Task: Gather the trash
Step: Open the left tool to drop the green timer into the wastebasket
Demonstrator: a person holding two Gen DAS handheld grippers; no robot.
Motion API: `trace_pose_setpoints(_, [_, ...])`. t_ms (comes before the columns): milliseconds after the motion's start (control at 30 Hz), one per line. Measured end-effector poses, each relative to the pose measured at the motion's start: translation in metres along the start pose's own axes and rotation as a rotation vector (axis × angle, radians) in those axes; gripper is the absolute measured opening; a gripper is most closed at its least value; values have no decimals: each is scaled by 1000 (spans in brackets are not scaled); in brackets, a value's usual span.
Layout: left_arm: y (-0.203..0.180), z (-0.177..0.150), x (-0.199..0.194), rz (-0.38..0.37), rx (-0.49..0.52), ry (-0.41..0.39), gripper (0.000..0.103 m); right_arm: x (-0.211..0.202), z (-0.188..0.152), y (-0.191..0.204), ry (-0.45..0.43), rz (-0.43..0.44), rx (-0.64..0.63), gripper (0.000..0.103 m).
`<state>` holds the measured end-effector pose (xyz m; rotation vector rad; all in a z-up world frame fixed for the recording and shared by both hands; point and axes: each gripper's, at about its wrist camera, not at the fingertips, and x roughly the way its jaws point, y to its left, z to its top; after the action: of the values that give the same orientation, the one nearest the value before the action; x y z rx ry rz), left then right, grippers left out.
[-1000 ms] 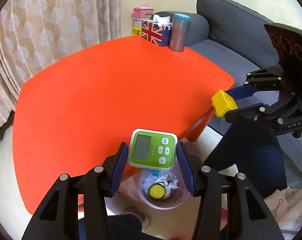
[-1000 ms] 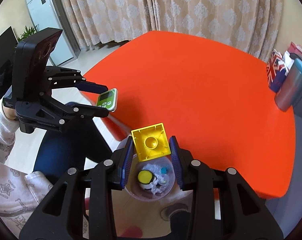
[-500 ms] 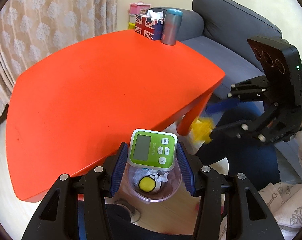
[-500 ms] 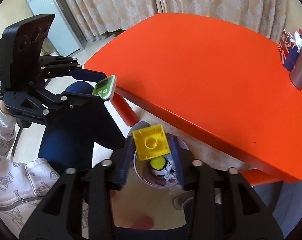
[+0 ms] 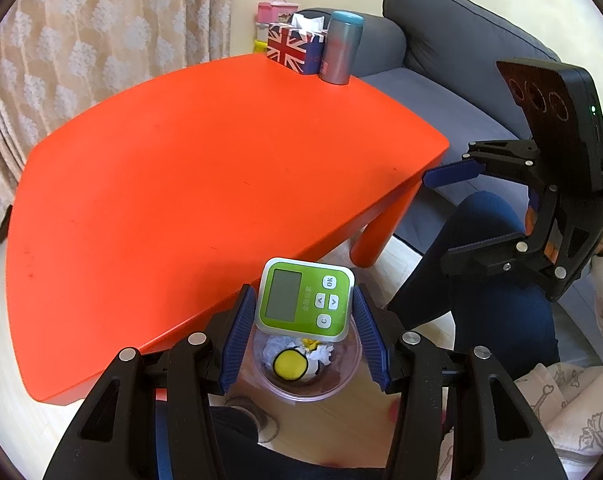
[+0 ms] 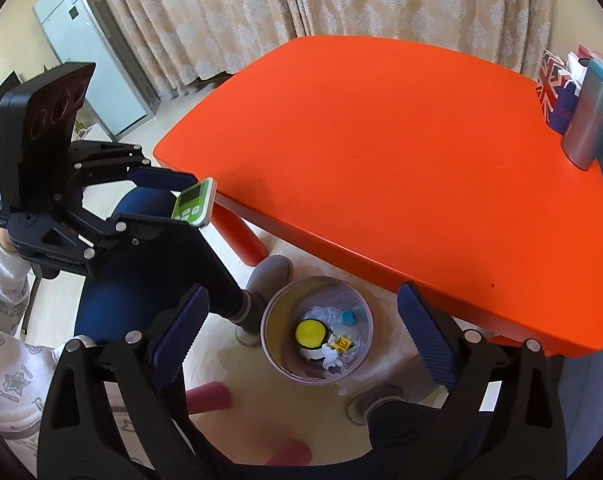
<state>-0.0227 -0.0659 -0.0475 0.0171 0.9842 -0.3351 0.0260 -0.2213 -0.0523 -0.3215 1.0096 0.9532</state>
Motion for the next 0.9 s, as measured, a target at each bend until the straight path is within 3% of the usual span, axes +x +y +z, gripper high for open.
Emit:
trace_pose_setpoints(767, [-9,6,12,-20,35,24,49,-16,0,-9,-28,-43,40,95])
trace_pose_setpoints(867, [-10,7,14,-18,43,28,50,-19,1,-11,-31,-47,50,95])
trace_pose_setpoints(900, [-10,7,15,-16,44,27,55,-20,1,-11,-32,-48,52,95])
